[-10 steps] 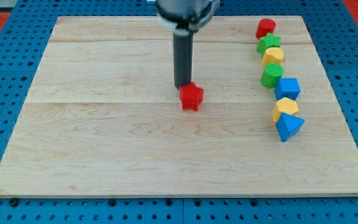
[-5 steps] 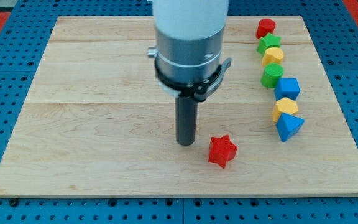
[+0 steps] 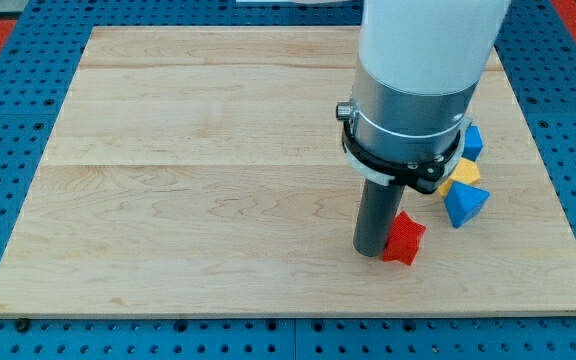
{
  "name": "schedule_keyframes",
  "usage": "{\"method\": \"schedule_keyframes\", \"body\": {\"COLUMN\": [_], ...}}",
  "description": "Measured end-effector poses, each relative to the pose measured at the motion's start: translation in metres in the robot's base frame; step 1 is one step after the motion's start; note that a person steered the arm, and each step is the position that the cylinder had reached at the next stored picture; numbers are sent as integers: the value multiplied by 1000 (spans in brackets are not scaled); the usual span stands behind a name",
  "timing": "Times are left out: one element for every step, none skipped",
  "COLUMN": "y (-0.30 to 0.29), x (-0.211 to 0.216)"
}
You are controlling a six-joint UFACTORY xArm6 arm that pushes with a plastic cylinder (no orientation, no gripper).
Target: Push the red star to the bottom of the blue triangle
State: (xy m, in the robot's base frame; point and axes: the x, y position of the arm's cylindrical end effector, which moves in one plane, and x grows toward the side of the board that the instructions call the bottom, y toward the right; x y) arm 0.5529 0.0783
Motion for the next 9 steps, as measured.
{"method": "schedule_keyframes", "body": {"y": [-3,-4,1,16,28,48,58,50,50], "x": [-2,-7,-11,-11,-8,-5,-5,0,0]}}
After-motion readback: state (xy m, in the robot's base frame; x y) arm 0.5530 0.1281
